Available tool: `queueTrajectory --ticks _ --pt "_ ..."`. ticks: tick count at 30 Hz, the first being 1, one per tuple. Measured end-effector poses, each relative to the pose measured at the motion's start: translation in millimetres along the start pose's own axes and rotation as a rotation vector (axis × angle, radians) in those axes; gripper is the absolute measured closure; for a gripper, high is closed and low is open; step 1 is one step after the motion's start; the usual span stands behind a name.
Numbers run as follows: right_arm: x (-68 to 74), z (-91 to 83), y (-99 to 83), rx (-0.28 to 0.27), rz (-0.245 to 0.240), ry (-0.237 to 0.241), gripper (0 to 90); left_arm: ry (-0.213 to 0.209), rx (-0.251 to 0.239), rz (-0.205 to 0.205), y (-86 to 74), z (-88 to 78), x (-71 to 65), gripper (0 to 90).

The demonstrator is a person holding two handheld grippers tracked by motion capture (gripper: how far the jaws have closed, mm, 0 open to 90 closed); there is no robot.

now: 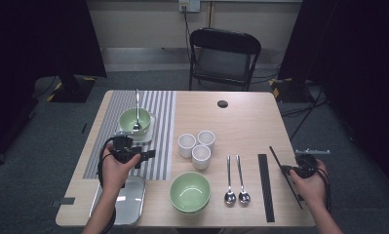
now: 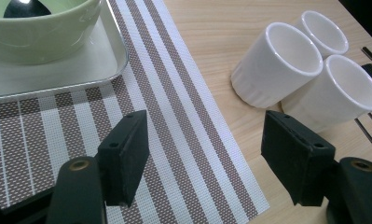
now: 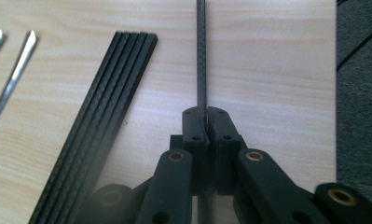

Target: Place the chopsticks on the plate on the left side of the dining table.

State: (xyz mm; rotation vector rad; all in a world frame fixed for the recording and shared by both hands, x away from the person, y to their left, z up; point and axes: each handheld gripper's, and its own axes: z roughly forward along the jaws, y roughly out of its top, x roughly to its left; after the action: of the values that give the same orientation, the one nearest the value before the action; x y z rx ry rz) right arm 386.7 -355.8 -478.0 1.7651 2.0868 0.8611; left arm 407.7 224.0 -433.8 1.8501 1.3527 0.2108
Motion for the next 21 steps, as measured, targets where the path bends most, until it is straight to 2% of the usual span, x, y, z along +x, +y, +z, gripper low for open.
queueTrajectory --ticks 3,14,21 --pt "-4.2 -3.9 2.6 -0.029 0.034 0.036 87.1 -0.002 0.010 0.004 0.5 0.2 -0.8 32.3" --pt "7.9 -16.1 19.2 -0.059 0.014 0.075 87.1 -0.030 0.013 0.013 2.3 -2.9 -8.0 32.1" --pt "11.1 -26.9 30.8 -0.083 0.023 0.096 87.1 -0.038 0.008 0.015 7.3 -5.3 -9.9 32.1"
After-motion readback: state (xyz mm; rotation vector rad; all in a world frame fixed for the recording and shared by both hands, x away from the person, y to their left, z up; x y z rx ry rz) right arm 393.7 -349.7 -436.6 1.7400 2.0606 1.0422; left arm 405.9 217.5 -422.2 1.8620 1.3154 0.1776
